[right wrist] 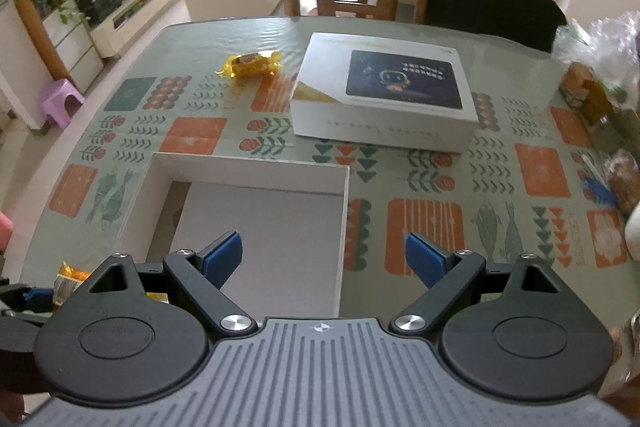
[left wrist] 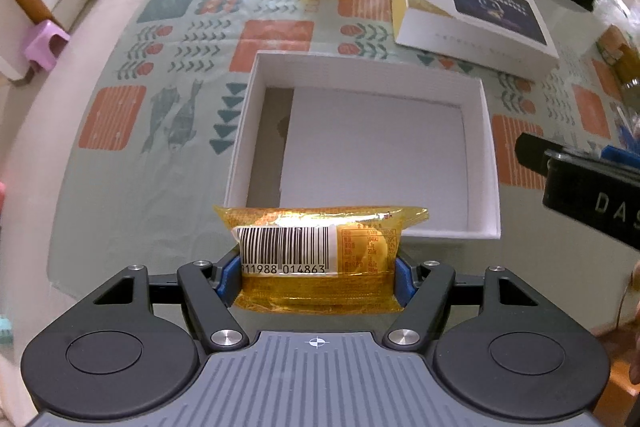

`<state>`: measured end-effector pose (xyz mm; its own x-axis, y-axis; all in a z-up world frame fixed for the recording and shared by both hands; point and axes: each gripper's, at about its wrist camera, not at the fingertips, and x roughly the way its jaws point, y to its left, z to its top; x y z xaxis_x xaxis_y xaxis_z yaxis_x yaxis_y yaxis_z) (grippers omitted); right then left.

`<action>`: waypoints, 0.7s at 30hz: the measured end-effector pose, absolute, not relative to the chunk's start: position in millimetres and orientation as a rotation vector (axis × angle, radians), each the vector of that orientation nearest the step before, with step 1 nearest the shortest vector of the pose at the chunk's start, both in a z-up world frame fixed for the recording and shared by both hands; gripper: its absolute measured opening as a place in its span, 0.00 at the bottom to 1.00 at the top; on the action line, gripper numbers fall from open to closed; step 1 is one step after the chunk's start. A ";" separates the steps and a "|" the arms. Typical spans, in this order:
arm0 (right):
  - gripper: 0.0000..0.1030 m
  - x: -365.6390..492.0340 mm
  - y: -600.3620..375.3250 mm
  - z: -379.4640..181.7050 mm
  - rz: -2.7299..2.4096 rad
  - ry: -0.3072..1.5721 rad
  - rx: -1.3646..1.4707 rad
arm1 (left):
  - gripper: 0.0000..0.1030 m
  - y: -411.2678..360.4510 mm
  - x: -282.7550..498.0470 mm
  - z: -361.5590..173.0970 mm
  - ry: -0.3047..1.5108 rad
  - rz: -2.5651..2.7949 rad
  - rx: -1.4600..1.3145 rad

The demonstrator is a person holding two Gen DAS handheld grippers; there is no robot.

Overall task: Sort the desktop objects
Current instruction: 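Lift the barcode snack packet with the left tool and carry it over the white box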

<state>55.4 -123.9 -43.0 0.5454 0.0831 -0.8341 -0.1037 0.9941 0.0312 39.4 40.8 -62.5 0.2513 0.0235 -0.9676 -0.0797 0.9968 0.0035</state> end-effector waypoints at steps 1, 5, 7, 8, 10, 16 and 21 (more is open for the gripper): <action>1.00 49.5 -122.3 -42.3 0.101 0.988 -0.016 | 0.66 42.7 34.6 -62.1 1.312 0.064 -0.049; 1.00 28.9 -114.4 -43.0 0.083 0.992 -0.017 | 0.66 48.8 17.5 -63.1 1.306 0.047 -0.056; 1.00 19.4 -110.2 -43.4 0.076 0.994 -0.028 | 0.66 50.3 9.6 -64.9 1.309 0.036 -0.059; 1.00 15.2 -108.3 -43.3 0.074 0.994 -0.031 | 0.66 50.6 6.2 -65.8 1.310 0.032 -0.057; 1.00 8.7 -105.9 -41.8 0.069 0.990 -0.034 | 0.66 50.9 2.0 -67.5 1.314 0.022 -0.057; 1.00 -1.4 -106.3 -39.3 0.049 0.989 -0.031 | 0.67 48.9 0.7 -70.2 1.320 0.000 -0.052; 1.00 1.7 -112.8 -40.6 0.035 0.994 -0.019 | 0.67 44.0 12.1 -72.2 1.314 -0.002 -0.034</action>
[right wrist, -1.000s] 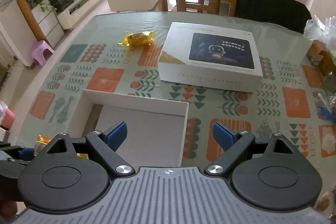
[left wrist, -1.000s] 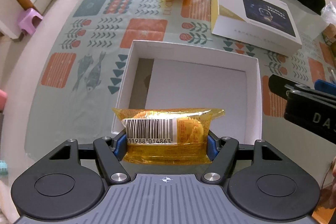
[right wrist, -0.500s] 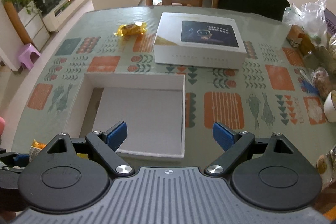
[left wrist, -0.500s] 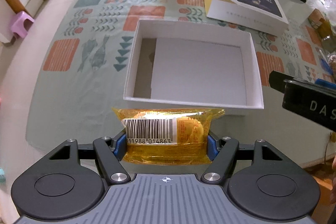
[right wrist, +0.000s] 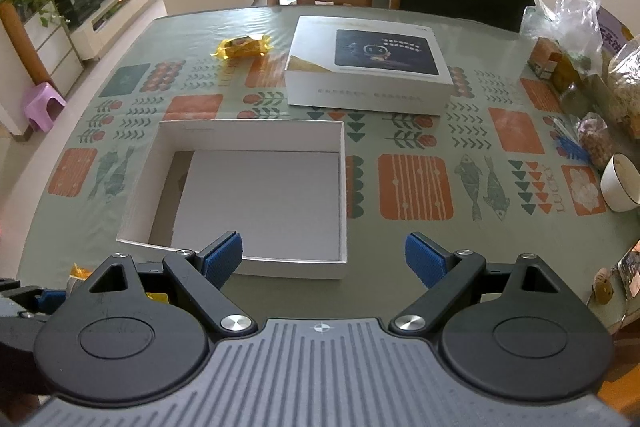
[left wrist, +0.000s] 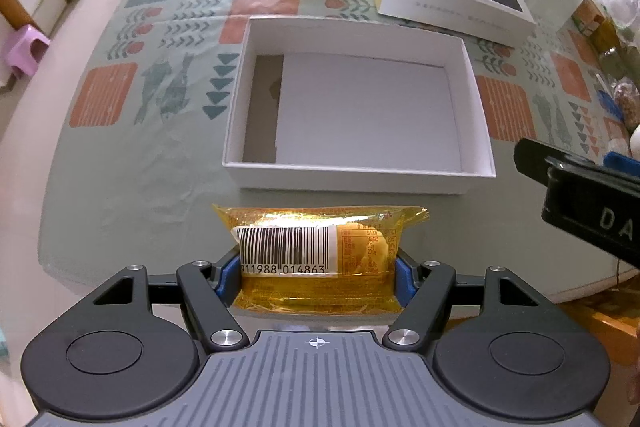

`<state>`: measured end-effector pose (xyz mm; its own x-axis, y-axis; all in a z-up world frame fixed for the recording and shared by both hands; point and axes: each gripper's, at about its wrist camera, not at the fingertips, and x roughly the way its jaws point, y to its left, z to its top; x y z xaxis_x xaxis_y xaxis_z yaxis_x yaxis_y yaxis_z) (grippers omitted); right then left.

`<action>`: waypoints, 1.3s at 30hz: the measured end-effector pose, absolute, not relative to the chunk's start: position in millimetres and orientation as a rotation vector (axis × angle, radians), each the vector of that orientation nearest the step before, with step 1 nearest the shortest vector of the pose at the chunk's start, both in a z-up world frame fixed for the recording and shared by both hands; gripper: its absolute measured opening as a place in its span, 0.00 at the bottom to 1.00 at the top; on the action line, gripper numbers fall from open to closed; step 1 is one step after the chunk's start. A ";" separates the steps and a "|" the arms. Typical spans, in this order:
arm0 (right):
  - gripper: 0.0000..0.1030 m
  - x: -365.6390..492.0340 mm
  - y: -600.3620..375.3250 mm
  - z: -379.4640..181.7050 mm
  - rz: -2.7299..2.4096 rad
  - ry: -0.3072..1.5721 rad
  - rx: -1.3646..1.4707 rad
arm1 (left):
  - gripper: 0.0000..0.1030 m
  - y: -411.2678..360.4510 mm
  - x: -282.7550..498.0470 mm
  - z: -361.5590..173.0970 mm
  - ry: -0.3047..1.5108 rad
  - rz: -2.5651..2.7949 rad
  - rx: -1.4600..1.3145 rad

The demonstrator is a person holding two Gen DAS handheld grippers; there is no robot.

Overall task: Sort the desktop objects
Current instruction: 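Lift the barcode snack packet with the left tool and carry it over the white box, then open the left tool to drop the packet into the white box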

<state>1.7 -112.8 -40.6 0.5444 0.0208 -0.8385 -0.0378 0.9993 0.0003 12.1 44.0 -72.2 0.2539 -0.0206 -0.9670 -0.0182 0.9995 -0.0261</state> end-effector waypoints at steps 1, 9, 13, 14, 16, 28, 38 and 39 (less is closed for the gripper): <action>1.00 3.3 -114.2 -41.0 0.034 0.996 -0.018 | 0.67 43.1 16.0 -72.9 1.313 0.000 -0.031; 1.00 27.2 -127.8 -49.9 0.021 1.020 -0.004 | 0.67 39.2 62.5 -85.8 1.305 0.020 -0.009; 1.00 43.5 -134.8 -58.4 0.013 1.048 0.003 | 0.67 35.1 85.1 -99.2 1.312 0.023 0.007; 1.00 47.5 -136.0 -60.6 0.012 1.054 0.001 | 0.67 34.0 90.2 -103.6 1.317 0.023 0.009; 1.00 55.3 -138.1 -64.6 0.012 1.063 -0.005 | 0.67 32.2 100.0 -112.8 1.330 0.021 0.007; 1.00 109.4 -140.7 -94.7 0.027 1.141 -0.027 | 0.67 26.3 131.6 -172.6 1.386 0.022 0.017; 1.00 133.8 -123.3 -110.1 0.084 1.182 -0.063 | 0.73 32.6 139.6 -195.9 1.424 0.052 0.008; 1.00 135.4 -122.2 -111.1 0.088 1.184 -0.065 | 0.75 33.0 139.8 -197.4 1.430 0.053 0.005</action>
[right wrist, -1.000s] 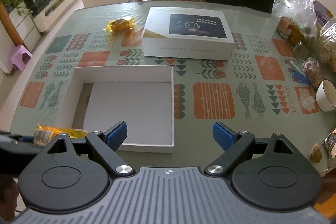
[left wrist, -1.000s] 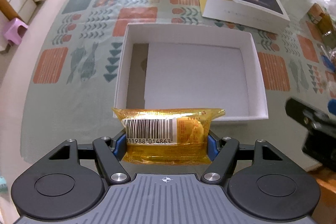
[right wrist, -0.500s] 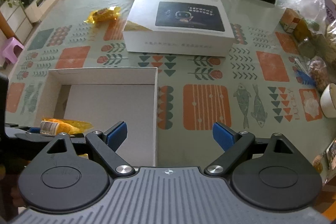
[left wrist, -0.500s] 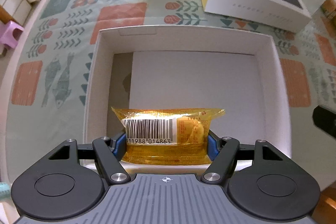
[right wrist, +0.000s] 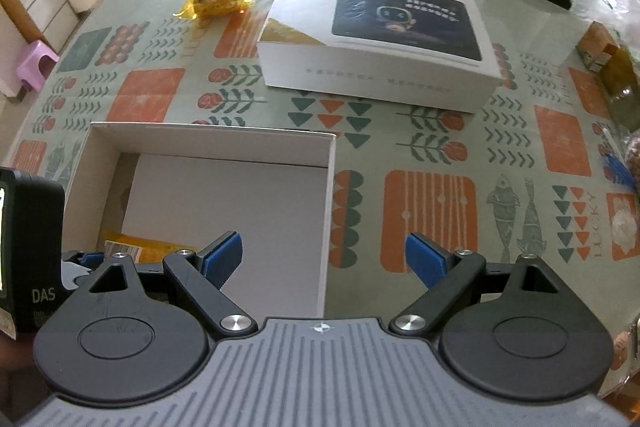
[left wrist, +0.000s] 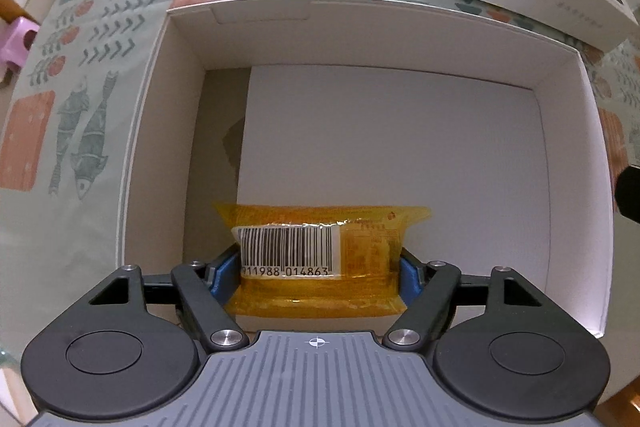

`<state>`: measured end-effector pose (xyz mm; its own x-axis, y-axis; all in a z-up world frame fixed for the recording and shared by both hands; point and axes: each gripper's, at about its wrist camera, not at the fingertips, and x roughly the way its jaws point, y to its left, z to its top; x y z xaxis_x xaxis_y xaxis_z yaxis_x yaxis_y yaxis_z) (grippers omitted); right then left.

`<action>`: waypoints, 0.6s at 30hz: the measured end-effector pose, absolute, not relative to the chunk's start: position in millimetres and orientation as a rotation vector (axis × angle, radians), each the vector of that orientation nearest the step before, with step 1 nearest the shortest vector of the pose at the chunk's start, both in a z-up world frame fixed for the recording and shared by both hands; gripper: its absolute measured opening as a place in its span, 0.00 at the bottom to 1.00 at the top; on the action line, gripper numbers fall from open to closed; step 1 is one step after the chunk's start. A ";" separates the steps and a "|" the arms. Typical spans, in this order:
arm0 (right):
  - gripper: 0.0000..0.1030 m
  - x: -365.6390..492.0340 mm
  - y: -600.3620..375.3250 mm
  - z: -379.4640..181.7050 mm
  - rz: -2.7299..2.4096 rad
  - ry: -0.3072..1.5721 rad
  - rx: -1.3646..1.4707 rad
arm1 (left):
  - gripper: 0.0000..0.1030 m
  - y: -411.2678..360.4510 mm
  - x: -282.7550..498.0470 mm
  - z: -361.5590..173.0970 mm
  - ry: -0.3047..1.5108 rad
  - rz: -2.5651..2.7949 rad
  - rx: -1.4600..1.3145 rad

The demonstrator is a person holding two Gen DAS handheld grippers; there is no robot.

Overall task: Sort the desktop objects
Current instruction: 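Open the left tool to drop the packet into the white box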

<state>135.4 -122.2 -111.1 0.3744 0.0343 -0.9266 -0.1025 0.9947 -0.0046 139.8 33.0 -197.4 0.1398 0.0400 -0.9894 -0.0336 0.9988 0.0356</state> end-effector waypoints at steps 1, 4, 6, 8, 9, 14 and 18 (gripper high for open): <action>1.00 137.0 -121.0 -111.9 0.091 1.186 -0.066 | 0.77 33.8 140.1 -198.7 1.437 0.056 0.001; 1.00 140.2 -118.2 -112.2 0.103 1.185 -0.069 | 0.79 36.1 139.4 -197.9 1.448 0.069 -0.004; 1.00 141.6 -117.1 -111.8 0.110 1.183 -0.070 | 0.83 36.5 138.6 -194.3 1.450 0.074 -0.002; 1.00 142.9 -116.7 -111.1 0.116 1.182 -0.065 | 0.91 36.0 137.7 -187.8 1.441 0.074 0.003; 1.00 143.3 -116.7 -110.5 0.119 1.181 -0.061 | 0.93 35.7 137.2 -184.5 1.436 0.075 0.007; 1.00 143.2 -116.9 -106.6 0.140 1.168 -0.043 | 1.00 29.8 136.5 -167.3 1.417 0.080 0.032; 1.00 143.6 -119.6 -103.1 0.153 1.154 -0.020 | 1.00 25.5 138.0 -157.8 1.416 0.085 0.049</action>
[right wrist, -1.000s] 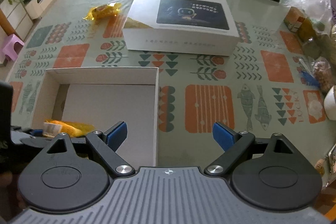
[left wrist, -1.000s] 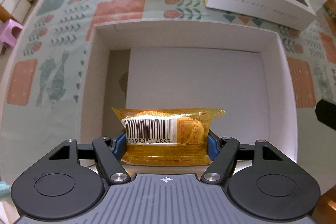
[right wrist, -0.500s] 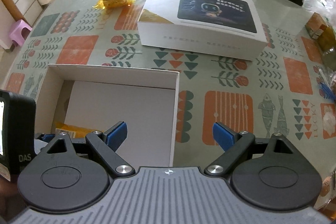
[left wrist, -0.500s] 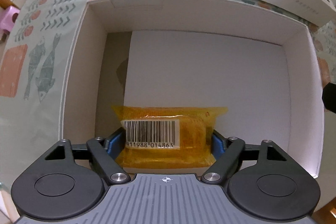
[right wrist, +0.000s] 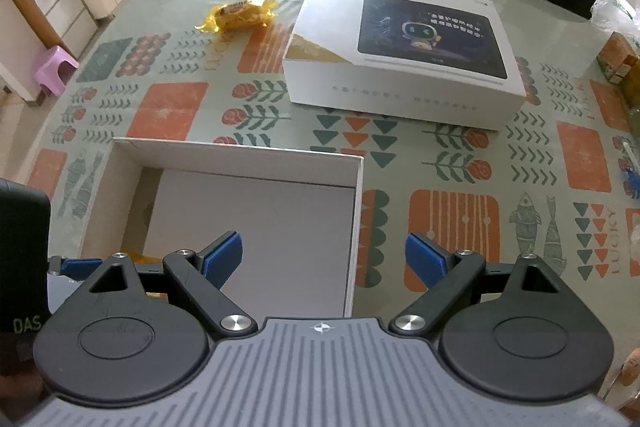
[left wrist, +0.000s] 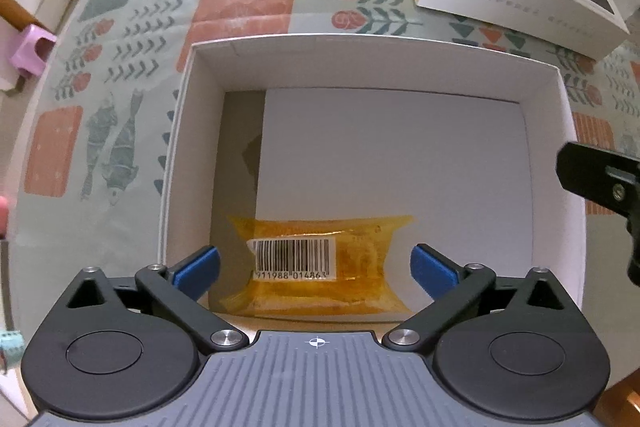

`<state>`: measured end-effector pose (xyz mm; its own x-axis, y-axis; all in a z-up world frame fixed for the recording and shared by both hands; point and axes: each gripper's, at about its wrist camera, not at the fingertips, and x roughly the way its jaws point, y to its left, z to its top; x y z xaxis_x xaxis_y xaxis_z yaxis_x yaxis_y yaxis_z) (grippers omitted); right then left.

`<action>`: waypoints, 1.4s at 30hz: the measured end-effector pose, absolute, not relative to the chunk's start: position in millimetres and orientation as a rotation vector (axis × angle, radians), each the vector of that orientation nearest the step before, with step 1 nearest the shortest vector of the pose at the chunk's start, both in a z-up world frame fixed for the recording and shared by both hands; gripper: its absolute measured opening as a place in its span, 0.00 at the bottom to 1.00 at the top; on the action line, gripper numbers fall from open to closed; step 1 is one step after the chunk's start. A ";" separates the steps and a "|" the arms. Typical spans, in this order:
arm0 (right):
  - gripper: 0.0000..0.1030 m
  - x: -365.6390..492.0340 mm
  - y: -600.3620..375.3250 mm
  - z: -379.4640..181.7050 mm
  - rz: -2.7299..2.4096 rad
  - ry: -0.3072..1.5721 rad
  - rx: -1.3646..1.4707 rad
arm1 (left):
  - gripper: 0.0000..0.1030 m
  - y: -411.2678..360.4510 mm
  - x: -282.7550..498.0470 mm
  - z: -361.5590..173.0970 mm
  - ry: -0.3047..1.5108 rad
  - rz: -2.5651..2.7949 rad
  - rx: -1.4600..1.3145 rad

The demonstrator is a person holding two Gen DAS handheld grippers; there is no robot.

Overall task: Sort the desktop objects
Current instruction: 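Open the left tool to drop the packet into the white box, then move the right tool toward the yellow bread-logo snack packet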

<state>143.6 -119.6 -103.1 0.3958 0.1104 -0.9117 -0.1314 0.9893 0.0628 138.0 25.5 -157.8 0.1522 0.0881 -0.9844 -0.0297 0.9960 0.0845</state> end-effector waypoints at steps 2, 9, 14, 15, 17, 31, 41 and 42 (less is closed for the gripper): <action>1.00 144.3 -122.5 -101.3 0.156 1.146 -0.007 | 1.00 25.9 139.9 -153.4 1.412 0.084 0.045; 1.00 154.0 -131.0 -97.8 0.145 1.107 0.001 | 1.00 28.8 135.2 -115.8 1.323 0.095 -0.007; 1.00 158.1 -132.5 -90.3 0.121 1.069 -0.016 | 1.00 31.1 137.5 -98.1 1.290 0.103 -0.019; 1.00 159.4 -132.4 -89.3 0.119 1.065 -0.018 | 1.00 31.4 139.5 -95.2 1.284 0.102 -0.014; 1.00 162.7 -131.4 -85.9 0.113 1.058 -0.010 | 1.00 33.3 145.2 -90.2 1.276 0.094 -0.005; 1.00 223.6 -85.2 -44.6 0.119 0.962 -0.064 | 1.00 89.5 223.1 -77.4 1.220 0.032 0.042; 1.00 307.5 -32.1 -49.2 0.185 0.993 0.035 | 1.00 139.9 285.9 -102.5 1.249 -0.021 0.058; 1.00 315.0 -26.7 -52.4 0.187 0.999 0.041 | 1.00 144.0 291.0 -105.6 1.255 -0.026 0.062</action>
<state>315.0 -26.7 -52.4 0.5265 0.1752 -0.8319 -0.1380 0.9832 0.1197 291.0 144.0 -105.6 0.3102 0.0145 -0.9505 0.0535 0.9980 0.0327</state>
